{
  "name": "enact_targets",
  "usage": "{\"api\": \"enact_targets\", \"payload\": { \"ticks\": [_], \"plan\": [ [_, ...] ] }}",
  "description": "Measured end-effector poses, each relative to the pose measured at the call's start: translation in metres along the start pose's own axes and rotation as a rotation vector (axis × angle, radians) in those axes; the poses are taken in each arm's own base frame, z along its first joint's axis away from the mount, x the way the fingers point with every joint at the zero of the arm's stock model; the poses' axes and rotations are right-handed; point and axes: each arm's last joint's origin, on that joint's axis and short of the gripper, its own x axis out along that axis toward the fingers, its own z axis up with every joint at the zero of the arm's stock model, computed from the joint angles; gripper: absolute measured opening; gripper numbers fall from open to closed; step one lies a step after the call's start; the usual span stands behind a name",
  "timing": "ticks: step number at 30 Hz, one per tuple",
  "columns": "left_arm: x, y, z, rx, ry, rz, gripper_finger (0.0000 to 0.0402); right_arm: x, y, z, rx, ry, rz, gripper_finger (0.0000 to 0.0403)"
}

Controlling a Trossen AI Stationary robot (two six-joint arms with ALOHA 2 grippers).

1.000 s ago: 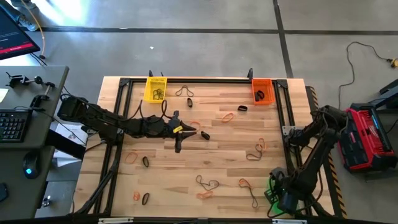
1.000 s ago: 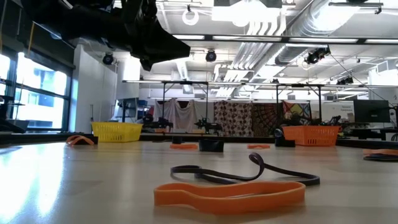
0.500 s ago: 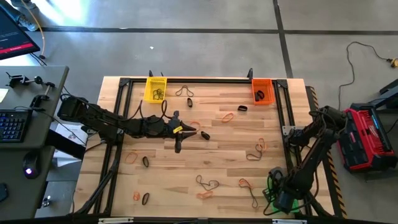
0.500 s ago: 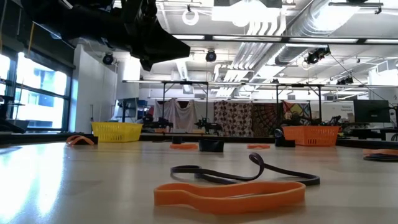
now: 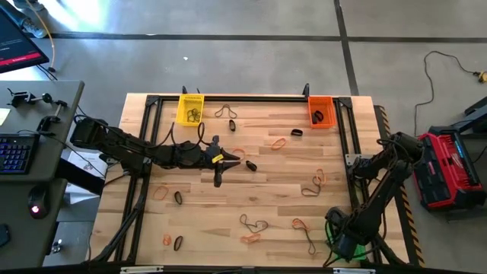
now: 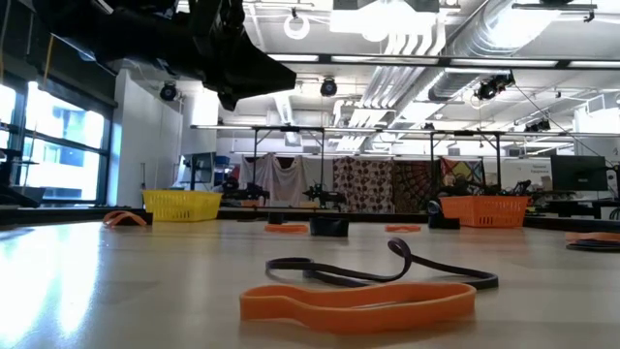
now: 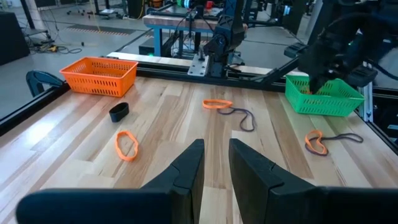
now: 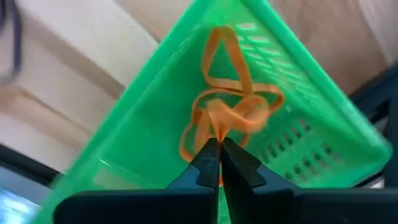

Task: Sort rubber bands into baskets
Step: Put the orange rubber band into the green bin

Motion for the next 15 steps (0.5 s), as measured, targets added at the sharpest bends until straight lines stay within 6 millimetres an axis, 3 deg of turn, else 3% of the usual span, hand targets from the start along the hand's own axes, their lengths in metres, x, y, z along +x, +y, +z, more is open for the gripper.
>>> {"api": "enact_targets", "payload": {
  "ticks": [5, 15],
  "plan": [
    [0.0, 0.0, 0.0, 0.0, 0.0, 0.0, 0.0064, 0.002, -0.003, -0.007, -0.275, 0.008, -0.018, 0.0],
    [0.0, 0.0, 0.0, 0.0, 0.0, 0.0, 0.0064, 0.003, -0.006, -0.016, -0.549, 0.027, -0.019, 0.0]
  ]
}}
